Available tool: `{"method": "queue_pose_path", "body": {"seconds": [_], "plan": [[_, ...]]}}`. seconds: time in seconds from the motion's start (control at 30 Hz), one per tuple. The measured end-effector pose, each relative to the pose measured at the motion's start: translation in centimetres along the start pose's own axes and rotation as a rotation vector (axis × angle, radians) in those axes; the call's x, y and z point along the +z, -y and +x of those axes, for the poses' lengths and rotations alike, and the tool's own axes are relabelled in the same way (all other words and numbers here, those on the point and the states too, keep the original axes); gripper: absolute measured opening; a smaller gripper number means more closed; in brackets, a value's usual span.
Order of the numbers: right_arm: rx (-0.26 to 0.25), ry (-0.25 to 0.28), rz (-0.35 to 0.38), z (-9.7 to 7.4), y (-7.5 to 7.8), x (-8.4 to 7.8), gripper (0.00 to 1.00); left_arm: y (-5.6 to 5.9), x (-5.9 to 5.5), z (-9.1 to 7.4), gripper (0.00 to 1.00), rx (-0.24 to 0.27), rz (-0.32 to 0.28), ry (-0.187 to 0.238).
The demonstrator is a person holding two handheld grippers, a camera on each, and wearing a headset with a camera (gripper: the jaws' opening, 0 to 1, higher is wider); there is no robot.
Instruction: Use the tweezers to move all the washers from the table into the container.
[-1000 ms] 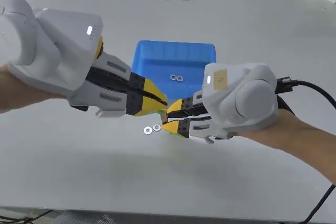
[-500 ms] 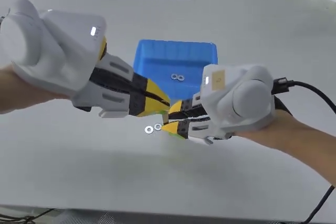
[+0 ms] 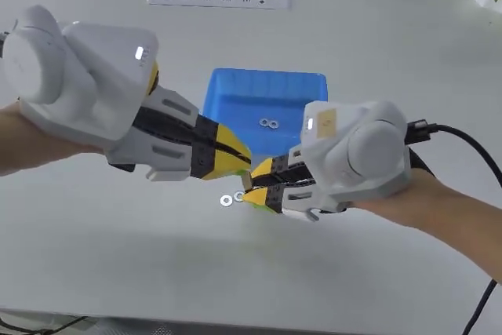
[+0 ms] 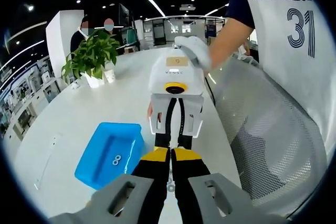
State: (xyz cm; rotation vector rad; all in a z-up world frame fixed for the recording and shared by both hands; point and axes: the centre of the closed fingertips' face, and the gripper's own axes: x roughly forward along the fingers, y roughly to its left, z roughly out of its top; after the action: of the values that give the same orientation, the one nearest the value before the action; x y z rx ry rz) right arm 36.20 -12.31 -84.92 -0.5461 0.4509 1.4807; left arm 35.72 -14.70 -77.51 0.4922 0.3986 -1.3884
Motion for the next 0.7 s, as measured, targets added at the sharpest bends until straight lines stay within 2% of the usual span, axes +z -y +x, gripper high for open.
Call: {"method": "queue_pose_path", "body": {"seconds": [0.47,0.7], "plan": [[-0.035,0.025,-0.034,-1.8,0.5,1.9,0.1,-0.2,2.6,-0.9,0.05,0.005,0.073,-0.006],[-0.061,0.035,-0.055,-2.7,1.5,2.9,0.1,-0.9,3.8,-1.5,0.05,0.01,0.109,-0.004]]}}
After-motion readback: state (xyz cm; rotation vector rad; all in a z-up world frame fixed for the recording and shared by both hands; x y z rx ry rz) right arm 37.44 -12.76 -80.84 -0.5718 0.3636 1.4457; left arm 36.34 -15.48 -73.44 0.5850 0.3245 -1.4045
